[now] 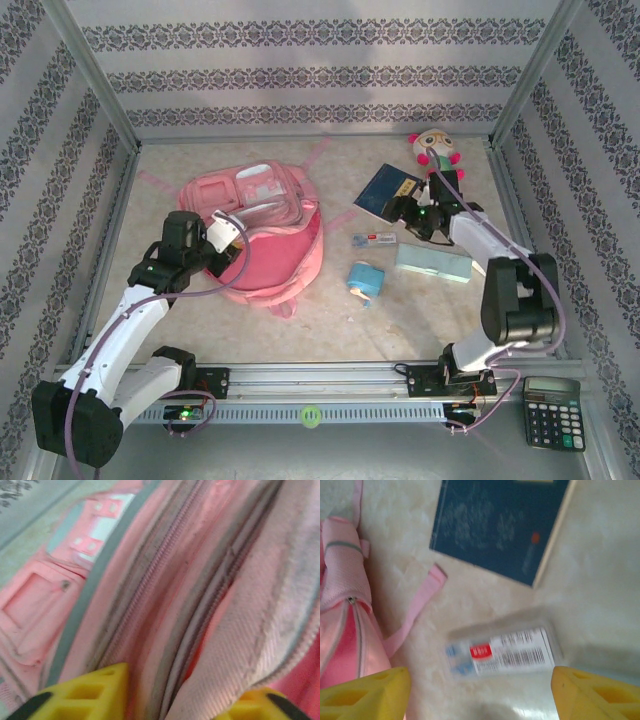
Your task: Pack the student bag
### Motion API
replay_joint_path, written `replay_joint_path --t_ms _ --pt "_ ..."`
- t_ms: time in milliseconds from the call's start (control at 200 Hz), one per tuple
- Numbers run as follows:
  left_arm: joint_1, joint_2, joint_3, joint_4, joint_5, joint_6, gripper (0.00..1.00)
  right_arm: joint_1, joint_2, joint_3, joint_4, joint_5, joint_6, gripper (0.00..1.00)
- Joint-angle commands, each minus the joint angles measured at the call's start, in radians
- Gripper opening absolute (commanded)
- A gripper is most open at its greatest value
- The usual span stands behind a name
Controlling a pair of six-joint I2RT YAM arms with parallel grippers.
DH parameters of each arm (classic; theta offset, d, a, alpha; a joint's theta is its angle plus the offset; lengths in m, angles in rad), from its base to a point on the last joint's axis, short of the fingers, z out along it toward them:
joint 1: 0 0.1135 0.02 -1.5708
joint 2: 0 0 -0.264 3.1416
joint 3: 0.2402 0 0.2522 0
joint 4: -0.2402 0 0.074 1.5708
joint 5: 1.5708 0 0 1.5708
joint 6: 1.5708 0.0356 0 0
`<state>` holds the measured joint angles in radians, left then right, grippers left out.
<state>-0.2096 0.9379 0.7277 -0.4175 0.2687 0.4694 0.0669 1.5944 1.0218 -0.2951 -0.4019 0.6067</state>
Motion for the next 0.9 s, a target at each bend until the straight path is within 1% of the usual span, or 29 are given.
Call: replay_joint_path --t_ms 0,35,75,165,210,290,325,370,435,540,640,779,894 --pt "-0.001 -0.017 0.067 -0.132 0.168 -0.021 0.51 -0.024 0.058 0.09 0.057 -0.008 0.01 0.75" --pt "0.0 -0.021 0.084 -0.16 0.235 -0.037 0.54 -0.035 0.087 0.113 0.052 -0.013 0.01 0.75" --pt "-0.001 -0.025 0.101 -0.174 0.3 -0.071 0.55 -0.046 0.119 0.139 0.046 -0.016 0.009 0.75" --pt "-0.002 -0.025 0.12 -0.113 0.351 -0.245 0.55 -0.054 0.185 0.196 0.013 -0.009 -0.01 0.74" --pt "-0.003 -0.013 0.131 -0.079 0.345 -0.314 0.55 -0.055 0.213 0.227 -0.002 -0.009 -0.018 0.74" --pt "-0.005 0.041 0.155 0.003 0.256 -0.481 0.55 -0.055 0.256 0.259 -0.003 -0.016 -0.02 0.74" --pt "-0.007 0.081 0.176 0.029 0.232 -0.534 0.54 -0.055 0.272 0.272 -0.002 -0.02 -0.018 0.73" --pt "-0.015 0.147 0.218 0.041 0.198 -0.565 0.56 -0.055 0.29 0.287 -0.002 -0.02 -0.013 0.73" --pt "-0.042 0.255 0.306 0.031 0.12 -0.593 0.57 -0.055 0.305 0.302 -0.001 -0.016 -0.011 0.73" --pt "-0.073 0.468 0.47 0.02 0.084 -0.644 0.55 -0.055 0.322 0.328 -0.004 -0.021 -0.006 0.72" --pt "-0.124 0.657 0.649 -0.009 0.041 -0.657 0.55 -0.053 0.326 0.333 -0.013 -0.011 0.011 0.71" --pt "-0.161 0.914 0.9 -0.071 0.066 -0.742 0.54 -0.05 0.314 0.292 0.022 0.019 0.101 0.71" --pt "-0.192 1.118 1.119 -0.142 0.093 -0.772 0.54 -0.027 0.302 0.247 0.072 0.06 0.166 0.71"
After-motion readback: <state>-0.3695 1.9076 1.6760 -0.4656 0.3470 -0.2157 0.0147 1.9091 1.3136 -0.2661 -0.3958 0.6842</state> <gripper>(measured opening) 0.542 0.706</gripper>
